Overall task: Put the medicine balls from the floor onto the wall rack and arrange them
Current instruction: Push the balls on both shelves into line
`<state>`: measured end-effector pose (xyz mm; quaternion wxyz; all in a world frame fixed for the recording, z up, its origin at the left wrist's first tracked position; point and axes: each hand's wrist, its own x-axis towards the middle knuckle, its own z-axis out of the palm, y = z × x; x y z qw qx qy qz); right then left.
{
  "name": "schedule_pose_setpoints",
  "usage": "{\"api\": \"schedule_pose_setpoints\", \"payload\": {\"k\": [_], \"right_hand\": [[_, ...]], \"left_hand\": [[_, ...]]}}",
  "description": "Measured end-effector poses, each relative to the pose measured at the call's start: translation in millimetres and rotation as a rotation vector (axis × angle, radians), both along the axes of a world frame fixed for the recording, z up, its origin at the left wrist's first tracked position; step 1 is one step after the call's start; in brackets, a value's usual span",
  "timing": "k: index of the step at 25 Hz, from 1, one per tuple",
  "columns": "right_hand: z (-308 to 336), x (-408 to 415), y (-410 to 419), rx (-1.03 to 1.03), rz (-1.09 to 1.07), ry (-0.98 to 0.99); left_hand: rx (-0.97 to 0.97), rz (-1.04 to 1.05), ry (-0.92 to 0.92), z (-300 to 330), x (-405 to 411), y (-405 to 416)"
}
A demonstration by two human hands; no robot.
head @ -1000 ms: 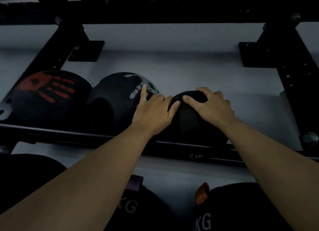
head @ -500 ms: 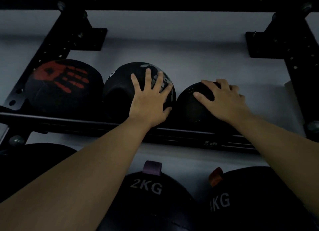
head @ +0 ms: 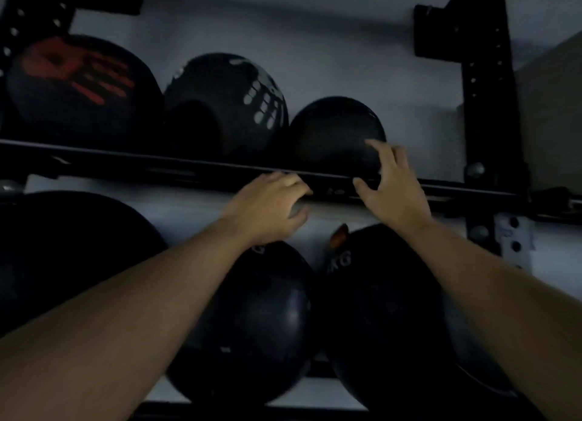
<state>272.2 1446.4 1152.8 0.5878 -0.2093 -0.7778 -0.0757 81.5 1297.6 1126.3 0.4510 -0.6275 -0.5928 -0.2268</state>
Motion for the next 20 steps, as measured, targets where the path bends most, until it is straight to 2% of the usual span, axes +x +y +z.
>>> {"api": "schedule_pose_setpoints", "payload": {"k": [2,5,7,9,15,17,19,20], "right_hand": [[-43.7,25.0,5.8,-0.086,-0.175,0.061],[-92.1,58.9,18.4,-0.384,-0.397,0.045],[-105.6,71.3,22.6,-0.575,-0.426,-0.010],[-107.7,72.0,24.3,-0.628,-0.403,-0.029],[-110.6,56.3,13.2,-0.613,-0.432,-0.082],[-105.6,56.6,5.3,-0.607,-0.460,-0.110],[-104.6,36.9,-9.2,-0.403,-0.443,-0.167],[-108.3,17.6,-20.5,-0.274,-0.368,-0.206]], "left_hand": [[-0.150,-0.063,-0.204,-41.4,37.8,25.5],[-0.367,-0.153,-0.501,-87.0,87.9,69.0],[-0.385,-0.192,-0.656,-101.4,97.2,84.2],[-0.372,-0.231,-0.716,-106.7,93.1,90.5],[-0.411,-0.164,-0.649,-108.9,76.0,80.6],[-0.432,-0.060,-0.494,-98.9,71.6,68.0],[-0.409,0.094,-0.269,-90.5,55.1,49.2],[-0.380,0.162,-0.200,-87.1,41.7,36.4]]}}
